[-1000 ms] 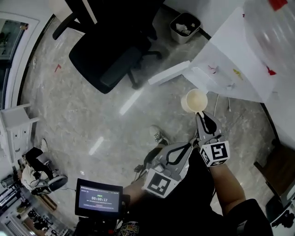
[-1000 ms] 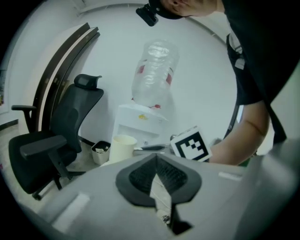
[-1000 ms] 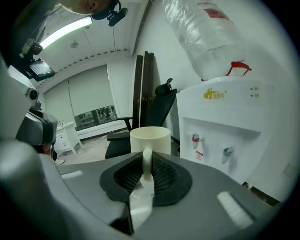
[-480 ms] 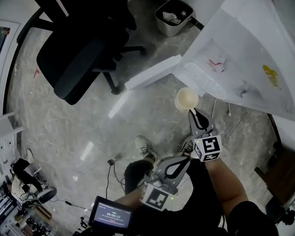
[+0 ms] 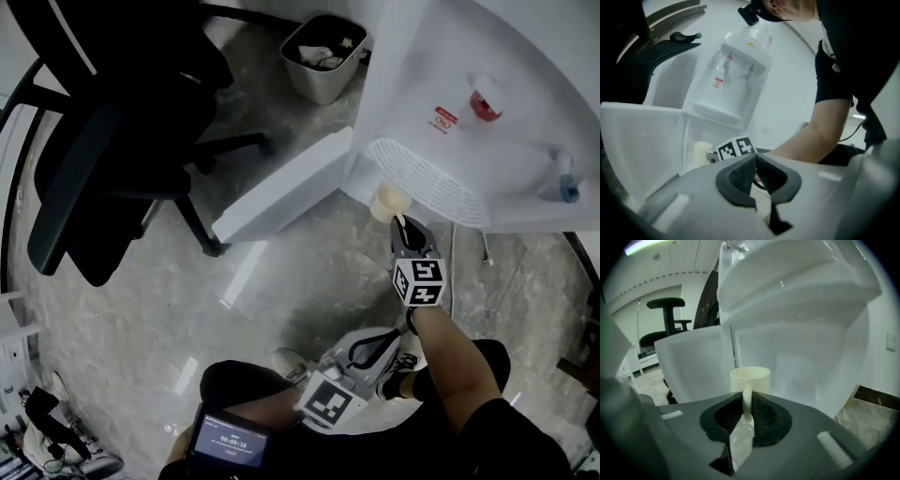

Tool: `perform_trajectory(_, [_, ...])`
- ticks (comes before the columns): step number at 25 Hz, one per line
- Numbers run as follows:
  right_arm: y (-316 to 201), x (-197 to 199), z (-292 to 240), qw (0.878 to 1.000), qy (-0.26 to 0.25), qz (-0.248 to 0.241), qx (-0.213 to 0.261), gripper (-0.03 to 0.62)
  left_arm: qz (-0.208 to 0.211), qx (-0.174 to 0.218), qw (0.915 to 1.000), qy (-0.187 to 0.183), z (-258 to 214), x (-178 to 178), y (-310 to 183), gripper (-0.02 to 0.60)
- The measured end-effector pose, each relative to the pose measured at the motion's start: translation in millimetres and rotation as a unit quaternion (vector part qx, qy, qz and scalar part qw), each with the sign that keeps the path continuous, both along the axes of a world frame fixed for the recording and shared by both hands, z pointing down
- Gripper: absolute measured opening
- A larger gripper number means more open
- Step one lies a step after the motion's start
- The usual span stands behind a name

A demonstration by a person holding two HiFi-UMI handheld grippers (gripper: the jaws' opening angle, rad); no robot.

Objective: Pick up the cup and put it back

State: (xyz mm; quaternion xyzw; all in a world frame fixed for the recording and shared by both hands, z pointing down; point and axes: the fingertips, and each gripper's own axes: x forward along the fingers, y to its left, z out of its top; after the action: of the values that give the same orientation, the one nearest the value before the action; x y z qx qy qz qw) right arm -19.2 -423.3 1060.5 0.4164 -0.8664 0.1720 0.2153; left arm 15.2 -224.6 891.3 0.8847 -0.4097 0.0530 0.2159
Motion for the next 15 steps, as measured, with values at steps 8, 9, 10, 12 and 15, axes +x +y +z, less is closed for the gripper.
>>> perform_trajectory(8, [-67,16,71,0.997,0.025,0.077,0.013,0.049,0.014,0.019,0.9997,-0.006,63,-18,-12,0.005])
perform_trajectory(9, [-73,16,74,0.996,0.021,0.085,0.010,0.049,0.015,0.024,0.9996,-0.008,63,-19,-14,0.005])
perform_trajectory(10, [-78,16,77,0.996,0.019,0.090,0.009,0.048,0.019,0.034,0.9991,-0.015,61,-20,-17,0.005])
perform_trajectory(12, [-87,16,83,0.995,0.017,0.096,0.004,0.049,0.021,0.053,0.9980,-0.028,60,-20,-23,0.005])
perform_trajectory(15, [-98,16,92,0.994,0.015,0.106,-0.008,0.049,-0.001,0.045,0.9989,-0.010,60,-27,-30,0.005])
